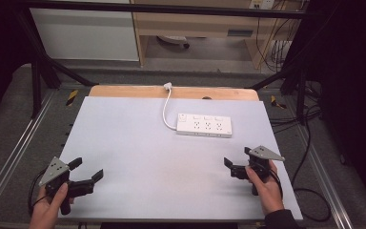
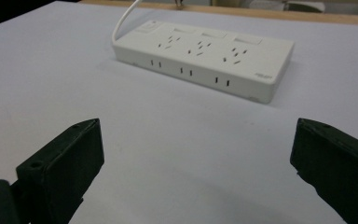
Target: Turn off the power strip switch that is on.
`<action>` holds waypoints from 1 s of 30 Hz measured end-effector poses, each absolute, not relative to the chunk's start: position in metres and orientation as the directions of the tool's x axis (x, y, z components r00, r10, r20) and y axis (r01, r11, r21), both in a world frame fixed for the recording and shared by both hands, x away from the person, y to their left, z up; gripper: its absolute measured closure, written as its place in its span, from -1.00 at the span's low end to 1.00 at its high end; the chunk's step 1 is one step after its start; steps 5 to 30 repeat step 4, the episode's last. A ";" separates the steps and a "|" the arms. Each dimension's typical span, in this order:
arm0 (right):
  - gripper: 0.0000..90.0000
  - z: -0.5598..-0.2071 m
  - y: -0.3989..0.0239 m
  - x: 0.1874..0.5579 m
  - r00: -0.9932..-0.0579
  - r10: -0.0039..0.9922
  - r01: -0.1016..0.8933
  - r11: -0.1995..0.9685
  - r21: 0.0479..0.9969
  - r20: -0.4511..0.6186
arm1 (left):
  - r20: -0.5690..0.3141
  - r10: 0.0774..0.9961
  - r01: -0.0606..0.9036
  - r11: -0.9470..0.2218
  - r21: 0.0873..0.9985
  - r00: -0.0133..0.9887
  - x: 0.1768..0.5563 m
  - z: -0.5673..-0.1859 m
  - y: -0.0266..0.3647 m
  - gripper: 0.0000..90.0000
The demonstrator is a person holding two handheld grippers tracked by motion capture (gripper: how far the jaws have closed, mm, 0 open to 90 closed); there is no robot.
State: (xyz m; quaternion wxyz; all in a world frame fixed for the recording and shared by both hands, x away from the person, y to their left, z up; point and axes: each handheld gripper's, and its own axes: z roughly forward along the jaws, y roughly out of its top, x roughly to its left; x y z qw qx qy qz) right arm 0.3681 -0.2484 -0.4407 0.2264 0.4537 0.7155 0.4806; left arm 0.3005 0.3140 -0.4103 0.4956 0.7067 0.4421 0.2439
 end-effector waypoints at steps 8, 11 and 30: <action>-0.93 -0.446 -0.242 0.371 -0.495 0.862 0.465 0.159 0.871 0.107 | -0.093 0.864 0.381 -0.120 0.917 0.494 0.301 -0.410 0.313 -0.87; -0.93 -0.446 -0.242 0.371 -0.495 0.862 0.465 0.159 0.871 0.107 | -0.093 0.864 0.381 -0.120 0.917 0.494 0.301 -0.410 0.313 -0.87; -0.93 -0.446 -0.242 0.371 -0.495 0.862 0.465 0.159 0.871 0.107 | -0.093 0.864 0.381 -0.120 0.917 0.494 0.301 -0.410 0.313 -0.87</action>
